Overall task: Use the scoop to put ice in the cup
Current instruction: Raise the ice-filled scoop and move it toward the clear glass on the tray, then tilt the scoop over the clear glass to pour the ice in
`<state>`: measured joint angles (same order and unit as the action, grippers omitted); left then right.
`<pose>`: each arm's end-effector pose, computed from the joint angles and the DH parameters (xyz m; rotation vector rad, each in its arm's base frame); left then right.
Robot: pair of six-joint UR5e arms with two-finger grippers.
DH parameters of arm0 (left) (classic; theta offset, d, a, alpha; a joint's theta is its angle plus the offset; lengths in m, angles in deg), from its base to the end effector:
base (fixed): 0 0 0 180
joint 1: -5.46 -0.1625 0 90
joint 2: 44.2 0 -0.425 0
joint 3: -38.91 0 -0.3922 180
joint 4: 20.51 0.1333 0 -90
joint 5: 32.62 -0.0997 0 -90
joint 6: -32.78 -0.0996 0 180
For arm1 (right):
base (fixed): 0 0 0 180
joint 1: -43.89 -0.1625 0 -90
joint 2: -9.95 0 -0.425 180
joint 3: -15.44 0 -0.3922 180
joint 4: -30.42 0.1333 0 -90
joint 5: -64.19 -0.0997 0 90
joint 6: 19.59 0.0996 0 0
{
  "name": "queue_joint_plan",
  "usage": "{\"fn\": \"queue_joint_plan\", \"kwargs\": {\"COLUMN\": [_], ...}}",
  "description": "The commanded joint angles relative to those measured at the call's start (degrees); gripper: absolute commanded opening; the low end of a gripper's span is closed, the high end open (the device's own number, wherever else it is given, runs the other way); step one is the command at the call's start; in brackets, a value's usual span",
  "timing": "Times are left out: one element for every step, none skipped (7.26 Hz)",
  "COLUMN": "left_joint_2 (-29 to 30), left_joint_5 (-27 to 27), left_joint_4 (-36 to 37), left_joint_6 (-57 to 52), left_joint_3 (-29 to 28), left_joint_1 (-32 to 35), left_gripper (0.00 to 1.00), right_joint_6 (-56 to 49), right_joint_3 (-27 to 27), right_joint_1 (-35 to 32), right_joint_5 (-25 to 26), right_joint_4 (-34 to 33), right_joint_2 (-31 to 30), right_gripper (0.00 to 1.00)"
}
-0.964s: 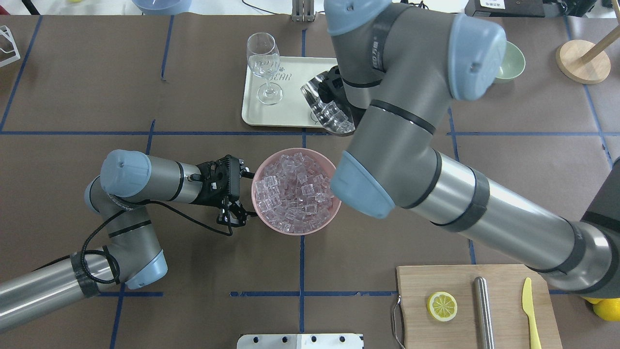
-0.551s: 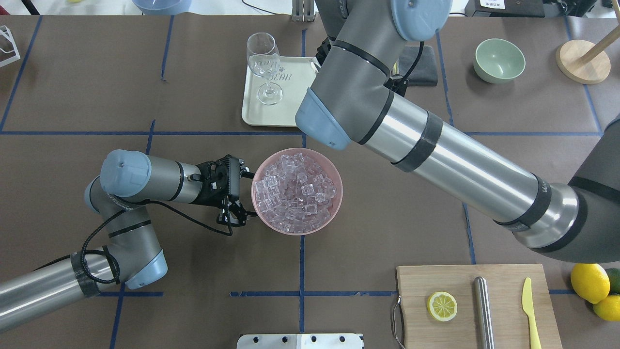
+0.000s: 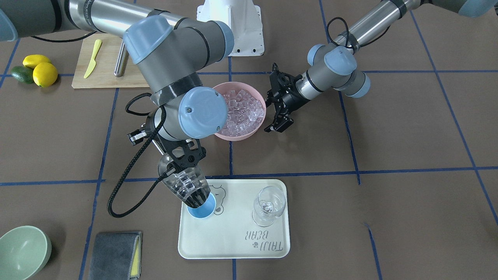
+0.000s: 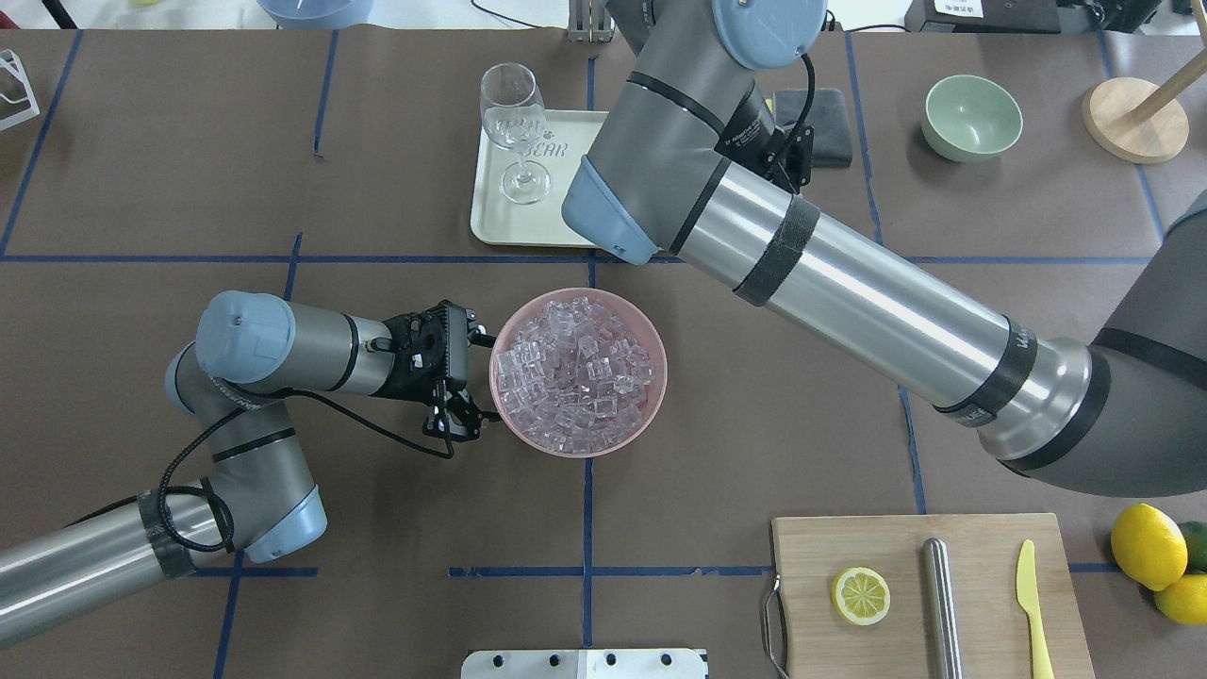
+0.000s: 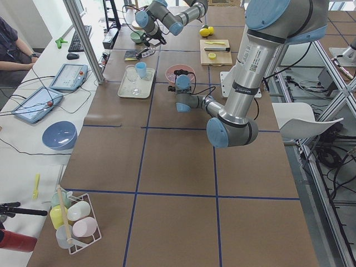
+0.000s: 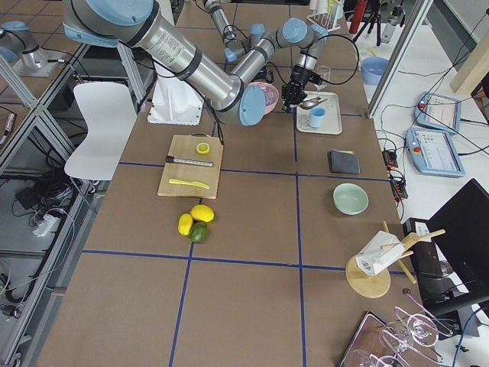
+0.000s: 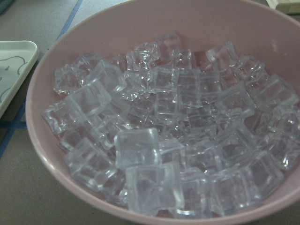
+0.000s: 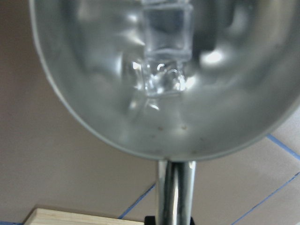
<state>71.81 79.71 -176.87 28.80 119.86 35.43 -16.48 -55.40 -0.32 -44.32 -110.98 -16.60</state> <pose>0.5281 -0.4147 0.3417 1.2000 1.0261 1.1762 -0.4654 -0.5946 0.1847 -0.2509 -0.2481 -0.7173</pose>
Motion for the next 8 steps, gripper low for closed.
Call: {"fn": "queue_joint_plan", "kwargs": {"left_joint_2": [0.01, 0.09, 0.18, 0.18, 0.18, 0.18, 0.18, 0.18], "left_joint_5": [0.0, 0.0, 0.0, 0.0, 0.0, 0.0, 0.0, 0.0], "left_joint_4": [-0.09, -0.17, -0.44, -0.53, -0.53, -0.53, -0.53, -0.53], "left_joint_6": [0.03, 0.64, 0.82, 0.82, 0.82, 0.82, 0.82, 0.82], "left_joint_3": [0.0, 0.0, 0.0, 0.0, 0.0, 0.0, 0.0, 0.0], "left_joint_1": [0.0, 0.0, 0.0, 0.0, -0.09, -0.01, 0.0, -0.09], "left_gripper": [1.0, 1.0, 1.0, 1.0, 1.0, 1.0, 1.0, 1.0], "right_joint_6": [-3.78, -6.77, -8.02, -9.33, -10.65, -11.62, -12.07, -12.25], "right_joint_3": [0.44, 0.18, 0.18, 0.26, 0.09, 0.09, 0.26, 0.61], "right_joint_1": [0.35, 0.35, 0.35, 0.52, 0.44, 0.43, 0.43, 0.43], "right_joint_5": [4.34, 6.19, 7.86, 8.84, 9.8, 10.51, 10.69, 12.09], "right_joint_4": [-2.47, -4.31, -5.11, -5.55, -6.95, -7.57, -7.58, -7.67], "right_joint_2": [-0.08, 0.01, -0.08, -0.08, 0.53, 1.06, 1.32, 1.41], "right_gripper": [0.0, 0.0, 0.0, 0.0, 0.0, 0.0, 0.0, 0.0]}}
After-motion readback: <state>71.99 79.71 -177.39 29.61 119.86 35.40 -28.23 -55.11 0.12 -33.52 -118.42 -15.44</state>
